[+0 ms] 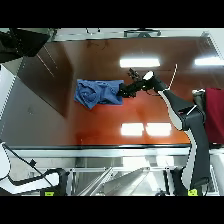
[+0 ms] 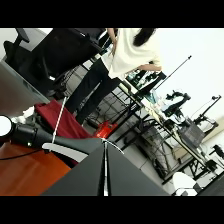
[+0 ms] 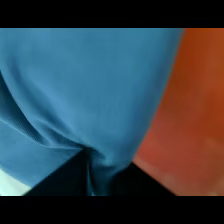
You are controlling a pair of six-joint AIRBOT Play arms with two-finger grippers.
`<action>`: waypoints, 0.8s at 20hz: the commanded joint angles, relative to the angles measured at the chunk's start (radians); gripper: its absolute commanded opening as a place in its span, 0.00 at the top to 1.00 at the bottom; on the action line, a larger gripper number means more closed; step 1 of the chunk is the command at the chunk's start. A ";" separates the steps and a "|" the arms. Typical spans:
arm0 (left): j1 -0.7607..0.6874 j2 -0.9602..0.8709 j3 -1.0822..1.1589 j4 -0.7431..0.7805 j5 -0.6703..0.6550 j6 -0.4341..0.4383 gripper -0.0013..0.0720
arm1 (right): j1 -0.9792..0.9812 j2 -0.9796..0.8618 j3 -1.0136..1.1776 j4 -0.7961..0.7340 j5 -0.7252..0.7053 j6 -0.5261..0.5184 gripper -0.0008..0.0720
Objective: Fold the shirts.
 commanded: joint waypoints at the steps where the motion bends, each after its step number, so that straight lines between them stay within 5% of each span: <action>1: -0.001 0.000 0.000 0.003 -0.031 0.002 0.95 | 0.014 -0.010 0.008 0.139 -0.075 -0.085 0.93; 9: -0.001 0.000 0.000 0.002 -0.065 0.001 0.95 | -0.115 0.313 0.022 0.160 -0.044 -0.068 0.97; 16: -0.001 0.000 0.000 0.001 -0.072 0.000 0.96 | -0.575 0.612 0.097 0.050 -0.049 0.217 0.97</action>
